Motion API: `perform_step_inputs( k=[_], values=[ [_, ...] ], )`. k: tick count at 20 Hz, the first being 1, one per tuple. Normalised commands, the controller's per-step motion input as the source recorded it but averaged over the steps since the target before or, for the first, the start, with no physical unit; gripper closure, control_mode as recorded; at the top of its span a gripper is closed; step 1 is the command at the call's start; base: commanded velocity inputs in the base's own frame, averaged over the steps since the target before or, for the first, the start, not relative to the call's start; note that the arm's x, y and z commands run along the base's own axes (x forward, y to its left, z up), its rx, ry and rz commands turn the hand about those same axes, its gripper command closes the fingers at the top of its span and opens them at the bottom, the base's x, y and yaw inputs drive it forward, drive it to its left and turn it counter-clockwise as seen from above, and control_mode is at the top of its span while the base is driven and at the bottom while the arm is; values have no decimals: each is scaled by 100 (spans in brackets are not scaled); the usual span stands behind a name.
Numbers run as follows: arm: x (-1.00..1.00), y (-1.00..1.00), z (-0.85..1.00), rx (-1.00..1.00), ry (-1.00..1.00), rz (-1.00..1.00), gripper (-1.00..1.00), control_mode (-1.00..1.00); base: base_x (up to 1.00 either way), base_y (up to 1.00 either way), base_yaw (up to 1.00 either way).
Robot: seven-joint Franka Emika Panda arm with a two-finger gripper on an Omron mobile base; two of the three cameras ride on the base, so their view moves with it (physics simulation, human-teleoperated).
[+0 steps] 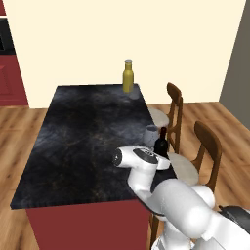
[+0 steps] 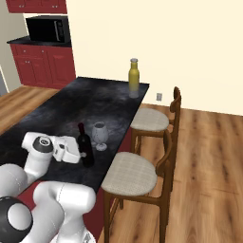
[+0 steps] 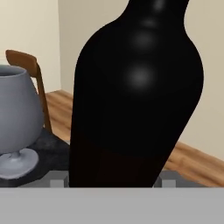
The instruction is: There is a wine glass and glass cup on the dining counter. Place the wine bottle next to the wine glass and the juice bottle next to the glass cup.
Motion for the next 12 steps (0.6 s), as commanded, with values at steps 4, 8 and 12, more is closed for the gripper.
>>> perform_step_inputs(
  k=[4,8,12],
  values=[
    [20,0,-12,0,-4,0,100,-100,0,0,0],
    [17,1,-13,0,-4,0,100,-100,0,0,0],
    [13,3,-15,0,-2,0,100,-100,0,0,0]
  ],
)
